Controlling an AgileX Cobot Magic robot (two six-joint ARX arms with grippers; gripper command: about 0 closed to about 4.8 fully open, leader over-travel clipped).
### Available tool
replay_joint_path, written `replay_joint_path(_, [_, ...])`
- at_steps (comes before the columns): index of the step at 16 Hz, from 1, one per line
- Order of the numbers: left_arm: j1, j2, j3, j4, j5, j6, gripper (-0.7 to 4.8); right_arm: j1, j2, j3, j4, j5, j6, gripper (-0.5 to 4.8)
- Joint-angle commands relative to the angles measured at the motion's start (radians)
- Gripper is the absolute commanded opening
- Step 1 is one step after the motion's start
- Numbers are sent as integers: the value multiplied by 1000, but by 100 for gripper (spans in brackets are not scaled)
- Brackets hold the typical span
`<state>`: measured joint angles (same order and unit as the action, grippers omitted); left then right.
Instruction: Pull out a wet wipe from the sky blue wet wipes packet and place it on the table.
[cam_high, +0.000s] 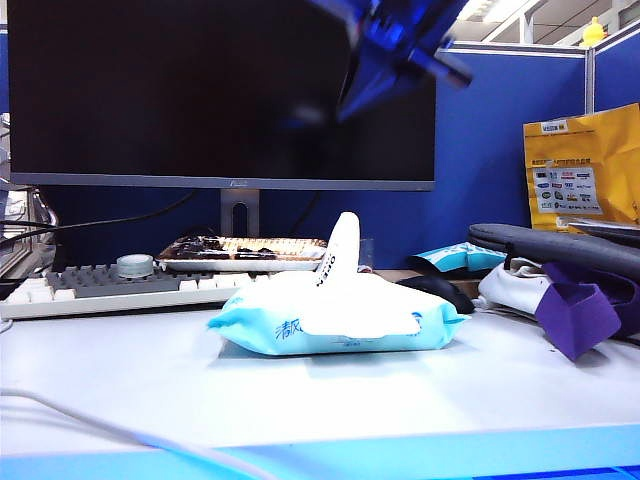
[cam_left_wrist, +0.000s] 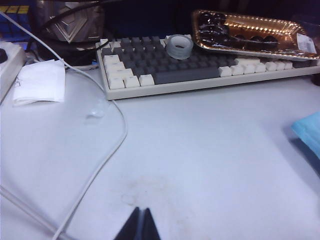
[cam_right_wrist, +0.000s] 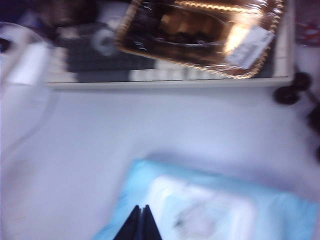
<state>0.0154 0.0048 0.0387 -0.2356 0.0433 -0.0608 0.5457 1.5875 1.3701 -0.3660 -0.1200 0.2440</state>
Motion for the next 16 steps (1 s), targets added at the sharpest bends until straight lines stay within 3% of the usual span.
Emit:
replay_joint_path(1, [0, -3, -6, -11, 3, 0, -4, 2, 43, 6, -15, 58, -11, -6])
replay_joint_path(2, [0, -3, -6, -11, 4, 0, -4, 2, 61, 6, -32, 50, -10, 2])
replay_joint_path(3, [0, -3, -6, -11, 3, 0, -4, 2, 81, 7, -47, 28, -8, 161])
replay_joint_path(4, [0, -3, -6, -11, 3, 0, -4, 2, 88, 6, -51, 27, -8, 274])
replay_joint_path(5, [0, -3, -6, -11, 3, 0, -4, 3, 93, 6, -52, 21, -8, 297])
replay_joint_path(16, [0, -3, -6, -11, 3, 0, -4, 4, 174, 7, -50, 7, 16, 268])
